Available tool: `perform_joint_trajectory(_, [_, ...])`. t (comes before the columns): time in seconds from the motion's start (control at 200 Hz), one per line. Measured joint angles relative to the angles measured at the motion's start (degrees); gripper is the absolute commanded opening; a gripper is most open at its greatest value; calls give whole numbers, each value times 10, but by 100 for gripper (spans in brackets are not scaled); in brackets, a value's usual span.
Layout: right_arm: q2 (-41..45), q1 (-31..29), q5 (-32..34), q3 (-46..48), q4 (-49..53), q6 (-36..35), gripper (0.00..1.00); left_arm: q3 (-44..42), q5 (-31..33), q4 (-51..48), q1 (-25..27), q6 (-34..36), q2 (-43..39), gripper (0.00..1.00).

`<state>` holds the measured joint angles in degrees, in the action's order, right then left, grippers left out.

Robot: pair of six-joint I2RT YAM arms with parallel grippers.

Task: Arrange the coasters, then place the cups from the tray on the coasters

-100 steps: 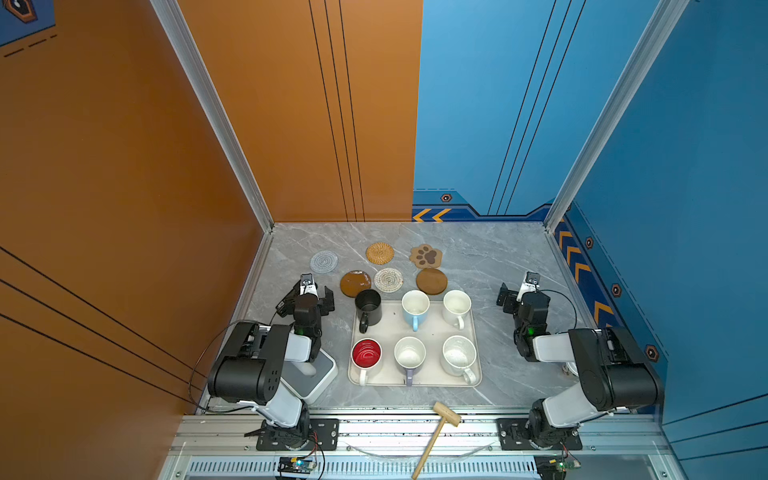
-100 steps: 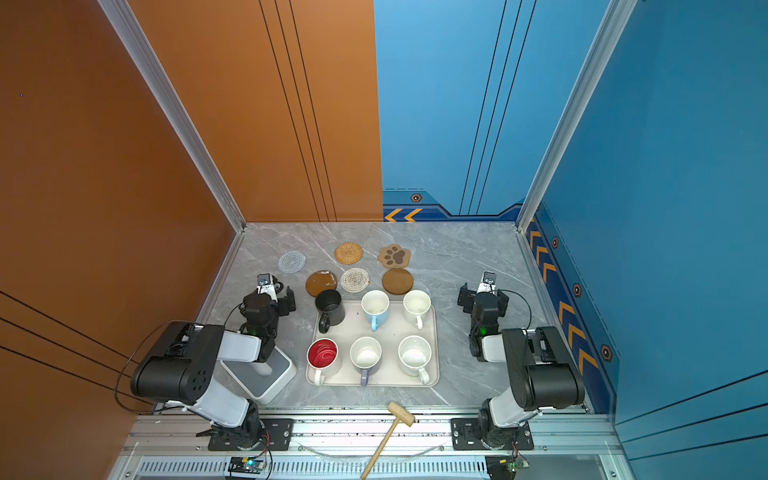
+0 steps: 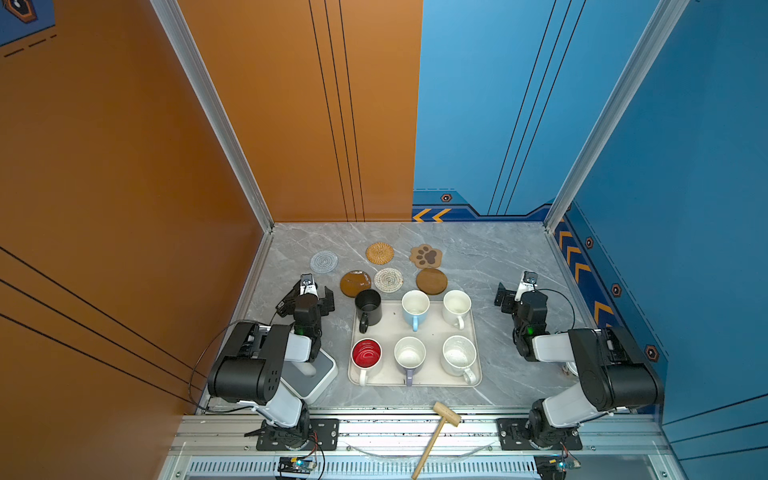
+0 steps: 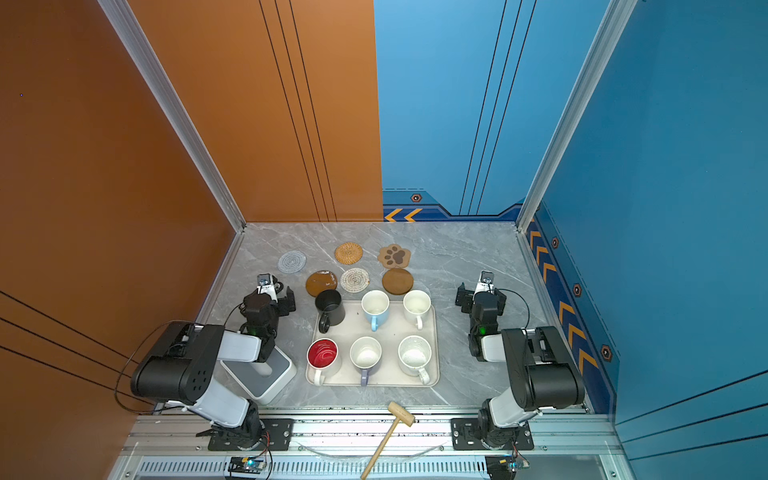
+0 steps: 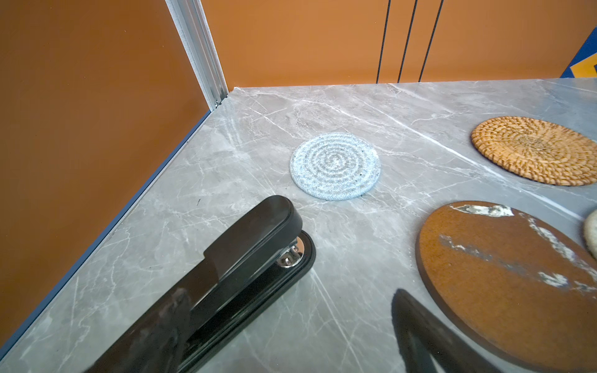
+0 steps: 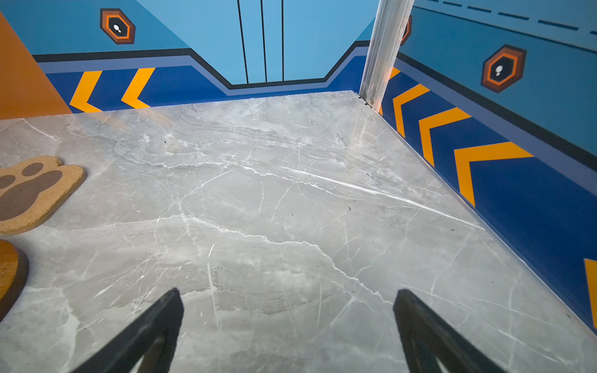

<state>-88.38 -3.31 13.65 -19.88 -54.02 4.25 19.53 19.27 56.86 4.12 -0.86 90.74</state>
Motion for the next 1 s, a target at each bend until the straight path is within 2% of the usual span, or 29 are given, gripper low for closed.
perform_joint_trajectory(1.001, [0, 0, 0, 0, 0, 0, 99, 0, 2, 0, 0, 0, 0, 98])
